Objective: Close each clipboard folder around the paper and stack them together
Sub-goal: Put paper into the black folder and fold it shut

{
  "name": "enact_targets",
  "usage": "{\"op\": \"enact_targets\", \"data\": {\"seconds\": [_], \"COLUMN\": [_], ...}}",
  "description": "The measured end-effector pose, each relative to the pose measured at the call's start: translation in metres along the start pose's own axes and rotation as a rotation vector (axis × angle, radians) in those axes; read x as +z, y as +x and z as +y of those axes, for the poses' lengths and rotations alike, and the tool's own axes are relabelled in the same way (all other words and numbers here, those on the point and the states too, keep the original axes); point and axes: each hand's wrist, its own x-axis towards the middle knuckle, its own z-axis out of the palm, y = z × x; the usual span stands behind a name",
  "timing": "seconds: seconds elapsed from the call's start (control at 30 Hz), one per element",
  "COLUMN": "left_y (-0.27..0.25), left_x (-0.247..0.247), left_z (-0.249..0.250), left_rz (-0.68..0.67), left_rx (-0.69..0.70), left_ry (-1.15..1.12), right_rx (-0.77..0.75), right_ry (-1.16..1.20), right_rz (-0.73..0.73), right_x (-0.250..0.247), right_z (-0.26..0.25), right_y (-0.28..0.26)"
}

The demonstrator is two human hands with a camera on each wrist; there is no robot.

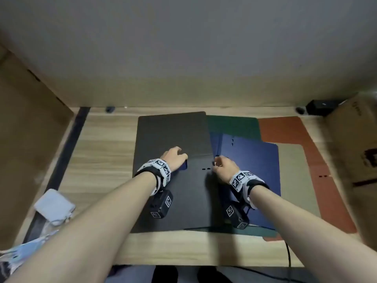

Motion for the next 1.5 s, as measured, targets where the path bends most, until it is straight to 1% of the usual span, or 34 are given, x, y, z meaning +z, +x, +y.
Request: {"op": "enact_targets", "data": {"seconds": [0.07, 0.17, 0.27, 0.4, 0.47, 0.57, 0.67, 0.83, 0.97, 1.07, 1.17, 1.23, 1.27, 1.3, 1.37, 1.43, 1.47, 1.5], "left_y": [0.002, 0.005, 0.011, 0.017, 0.018, 0.015, 0.012, 0.017, 0.018, 0.017, 0.013, 0.011, 0.009, 0.008, 0.003, -0.005, -0.006, -0.01], "left_x": [0.01, 0.03, 0.043, 0.049, 0.052, 0.061, 0.07, 0.082, 0.085, 0.083, 0.082, 0.082, 0.081, 0.079, 0.075, 0.07, 0.069, 0.068], "left_z": [-0.006, -0.019, -0.03, -0.035, -0.033, -0.022, -0.008, 0.012, 0.022, 0.023, 0.021, 0.015, 0.012, 0.008, 0.003, 0.003, 0.005, 0.005], "left_rz": [0.003, -0.017, 0.018, 0.012, -0.003, -0.027, -0.02, -0.039, -0.057, -0.095, -0.105, -0.131, -0.152, -0.17, -0.192, -0.224, -0.247, -0.267], "left_rx": [-0.035, -0.071, -0.049, -0.022, -0.024, -0.02, 0.001, 0.031, 0.08, 0.071, 0.083, 0.097, 0.105, 0.119, 0.175, 0.235, 0.271, 0.301], "left_ry": [-0.036, -0.057, -0.016, 0.036, 0.066, 0.18, 0.25, 0.197, 0.216, 0.202, 0.144, 0.162, 0.177, 0.202, 0.328, 0.476, 0.536, 0.586], "right_rx": [0.019, 0.004, -0.022, -0.019, -0.011, 0.005, -0.006, -0.007, -0.064, -0.077, -0.079, -0.104, -0.119, -0.137, -0.183, -0.29, -0.347, -0.407], "right_ry": [0.046, 0.128, 0.168, 0.16, 0.202, 0.261, 0.294, 0.359, 0.357, 0.348, 0.366, 0.319, 0.272, 0.205, 0.029, -0.16, -0.25, -0.327], "right_rz": [0.005, 0.035, 0.08, 0.103, 0.089, 0.047, 0.029, -0.021, -0.08, -0.079, -0.117, -0.127, -0.104, -0.057, 0.106, 0.249, 0.265, 0.228], "right_x": [0.008, 0.023, 0.032, 0.032, 0.03, 0.025, 0.016, 0.004, 0.007, 0.013, 0.011, 0.004, 0.0, -0.005, -0.017, -0.027, -0.03, -0.032], "right_z": [0.008, 0.021, 0.032, 0.043, 0.044, 0.049, 0.054, 0.069, 0.082, 0.091, 0.098, 0.101, 0.103, 0.104, 0.107, 0.109, 0.111, 0.112], "right_y": [0.005, 0.009, 0.017, 0.026, 0.03, 0.033, 0.025, -0.004, -0.024, -0.031, -0.031, -0.03, -0.028, -0.027, -0.025, -0.024, -0.022, -0.022]}}
